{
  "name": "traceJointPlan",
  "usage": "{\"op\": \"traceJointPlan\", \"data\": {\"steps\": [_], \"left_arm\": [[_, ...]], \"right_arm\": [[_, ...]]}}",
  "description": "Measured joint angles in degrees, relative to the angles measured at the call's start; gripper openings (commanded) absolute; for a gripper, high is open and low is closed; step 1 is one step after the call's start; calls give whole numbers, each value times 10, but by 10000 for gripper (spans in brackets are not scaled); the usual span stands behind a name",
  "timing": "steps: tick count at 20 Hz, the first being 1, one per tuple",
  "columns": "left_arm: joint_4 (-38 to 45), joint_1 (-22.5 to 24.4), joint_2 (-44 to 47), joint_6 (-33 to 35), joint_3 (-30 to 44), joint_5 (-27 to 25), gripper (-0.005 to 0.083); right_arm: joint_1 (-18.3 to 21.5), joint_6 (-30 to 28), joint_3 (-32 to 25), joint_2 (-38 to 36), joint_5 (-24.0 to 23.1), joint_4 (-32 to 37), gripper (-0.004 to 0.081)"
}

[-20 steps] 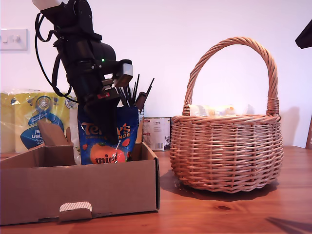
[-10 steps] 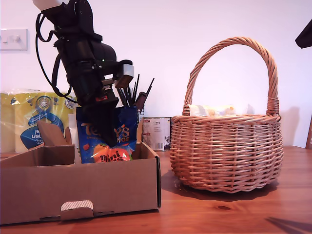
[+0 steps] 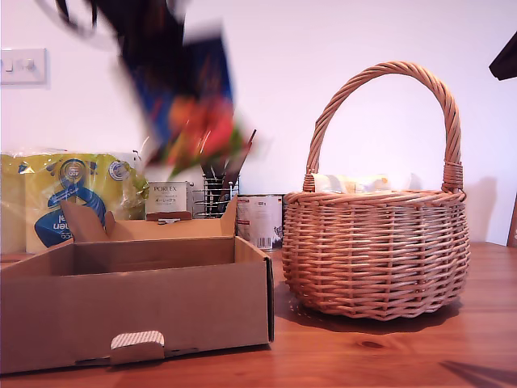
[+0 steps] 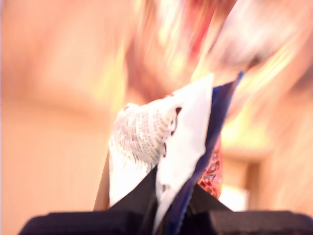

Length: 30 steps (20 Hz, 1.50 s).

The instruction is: Move the bags of Easter eggs from the cardboard box on the left into the woven basket on the right side.

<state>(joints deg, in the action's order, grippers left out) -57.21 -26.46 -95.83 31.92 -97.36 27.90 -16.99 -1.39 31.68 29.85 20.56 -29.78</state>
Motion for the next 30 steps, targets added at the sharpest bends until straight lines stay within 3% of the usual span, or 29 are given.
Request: {"op": "traceJointPlan", "data": {"steps": [2, 5, 12, 18, 22, 30], "left_arm": [[26, -21, 2, -2, -1, 42, -24], [78, -58, -23, -13, -1, 64, -24], [250, -103, -88, -90, -1, 65, -24], [360, -121, -171, -136, 0, 29, -24], [395, -145, -187, -139, 0, 11, -24], [385, -155, -228, -142, 0, -6, 2]], "right_arm": [[0, 0, 0, 0, 0, 0, -13], [0, 0, 0, 0, 0, 0, -13], [0, 0, 0, 0, 0, 0, -13], [0, 0, 0, 0, 0, -1, -13], [0, 0, 0, 0, 0, -3, -13], [0, 0, 0, 0, 0, -5, -13]]}}
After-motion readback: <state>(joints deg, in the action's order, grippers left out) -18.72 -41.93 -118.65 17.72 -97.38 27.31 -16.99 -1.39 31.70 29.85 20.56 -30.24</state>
